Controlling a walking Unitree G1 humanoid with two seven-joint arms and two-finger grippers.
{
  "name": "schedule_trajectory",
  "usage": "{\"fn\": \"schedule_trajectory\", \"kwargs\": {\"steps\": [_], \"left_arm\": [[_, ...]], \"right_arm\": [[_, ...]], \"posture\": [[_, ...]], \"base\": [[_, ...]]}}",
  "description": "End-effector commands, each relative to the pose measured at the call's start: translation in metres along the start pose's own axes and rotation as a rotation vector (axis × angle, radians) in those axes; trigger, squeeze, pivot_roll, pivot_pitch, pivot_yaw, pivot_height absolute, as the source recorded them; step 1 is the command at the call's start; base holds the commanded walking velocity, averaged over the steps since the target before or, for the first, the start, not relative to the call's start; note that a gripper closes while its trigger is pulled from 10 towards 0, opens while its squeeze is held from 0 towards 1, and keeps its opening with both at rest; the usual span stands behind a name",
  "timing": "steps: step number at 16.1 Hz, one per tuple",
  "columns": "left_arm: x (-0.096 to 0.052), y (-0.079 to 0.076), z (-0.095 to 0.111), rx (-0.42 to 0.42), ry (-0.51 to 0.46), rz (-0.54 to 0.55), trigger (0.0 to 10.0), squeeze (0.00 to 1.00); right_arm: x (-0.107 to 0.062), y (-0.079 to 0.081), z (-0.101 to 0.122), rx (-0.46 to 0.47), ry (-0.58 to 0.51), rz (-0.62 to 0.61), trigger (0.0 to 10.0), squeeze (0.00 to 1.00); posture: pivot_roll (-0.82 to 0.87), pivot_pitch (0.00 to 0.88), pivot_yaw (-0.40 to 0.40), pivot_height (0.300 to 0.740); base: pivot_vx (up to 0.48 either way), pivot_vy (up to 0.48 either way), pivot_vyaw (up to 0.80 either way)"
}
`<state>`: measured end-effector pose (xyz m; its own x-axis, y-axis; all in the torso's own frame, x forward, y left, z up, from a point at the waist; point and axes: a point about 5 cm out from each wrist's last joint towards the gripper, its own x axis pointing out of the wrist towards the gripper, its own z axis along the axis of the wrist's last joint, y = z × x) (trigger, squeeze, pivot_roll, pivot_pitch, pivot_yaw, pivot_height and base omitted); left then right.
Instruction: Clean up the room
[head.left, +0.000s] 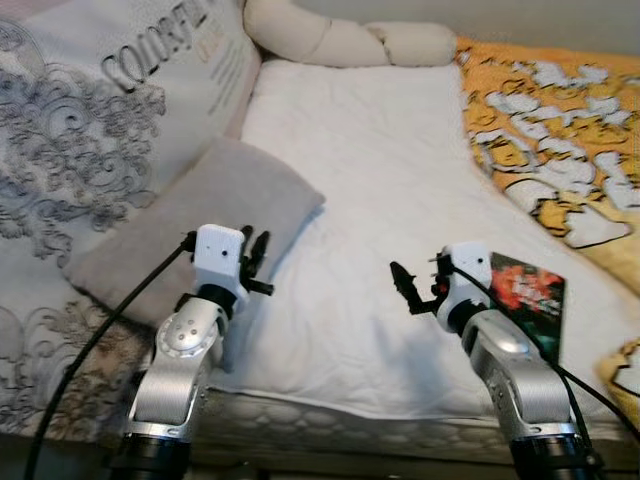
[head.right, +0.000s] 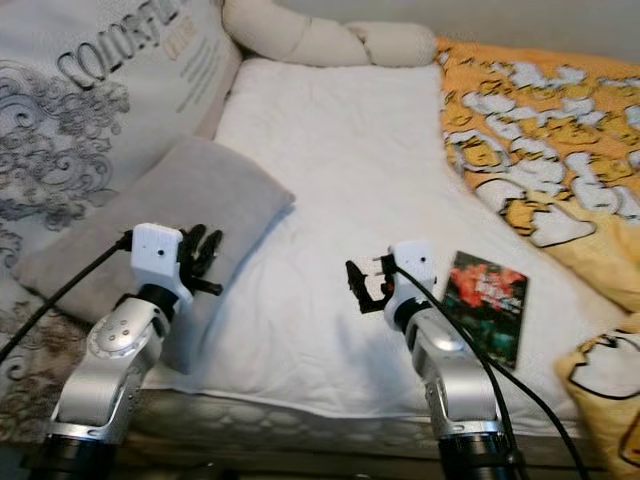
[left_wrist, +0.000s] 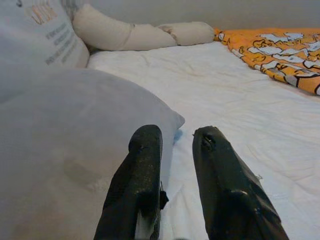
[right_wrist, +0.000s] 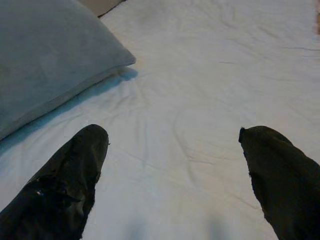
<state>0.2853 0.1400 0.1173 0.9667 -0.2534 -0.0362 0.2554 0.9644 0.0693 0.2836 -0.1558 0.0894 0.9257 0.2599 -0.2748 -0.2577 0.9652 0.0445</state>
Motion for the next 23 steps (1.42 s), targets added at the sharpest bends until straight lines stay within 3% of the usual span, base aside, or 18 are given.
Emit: {"fn": "schedule_trajectory", "kwargs": {"steps": [1,9,13,14,20,23], "left_arm": [[0.001,-0.006,0.001,0.006,-0.008,-0.012,10.0,0.00],[-0.003,0.006,0.000,0.051,0.008,0.018,10.0,0.00],[-0.004,0.008,0.000,0.050,0.010,0.027,10.0,0.00],[-0.004,0.009,0.000,0.014,0.013,0.037,10.0,0.00],[-0.007,0.012,0.000,0.012,0.021,-0.002,10.0,0.00],[-0.008,0.012,0.000,-0.002,0.027,-0.007,10.0,0.00]], "right_arm": [[-0.002,-0.004,0.002,-0.012,-0.009,-0.021,10.0,0.00],[0.000,-0.003,0.003,-0.008,0.011,-0.025,10.0,0.00],[0.000,-0.001,0.003,-0.010,0.024,-0.013,10.0,0.00],[-0.001,0.001,0.001,-0.003,0.027,-0.002,10.0,0.00],[-0.002,0.020,-0.004,0.037,0.043,0.078,10.0,0.00],[-0.001,0.020,-0.003,0.046,0.041,0.069,10.0,0.00]], "posture": [[-0.06,0.000,-0.003,0.740],[-0.05,0.000,-0.003,0.740],[-0.05,0.000,-0.003,0.740],[-0.04,0.000,-0.003,0.740],[-0.04,0.000,0.001,0.740],[-0.04,0.000,0.002,0.740]], "base": [[0.000,-0.382,0.00],[0.000,-0.314,0.00],[0.000,0.000,0.00],[0.000,0.000,0.00],[0.000,0.000,0.00],[0.296,0.000,-0.55]]}}
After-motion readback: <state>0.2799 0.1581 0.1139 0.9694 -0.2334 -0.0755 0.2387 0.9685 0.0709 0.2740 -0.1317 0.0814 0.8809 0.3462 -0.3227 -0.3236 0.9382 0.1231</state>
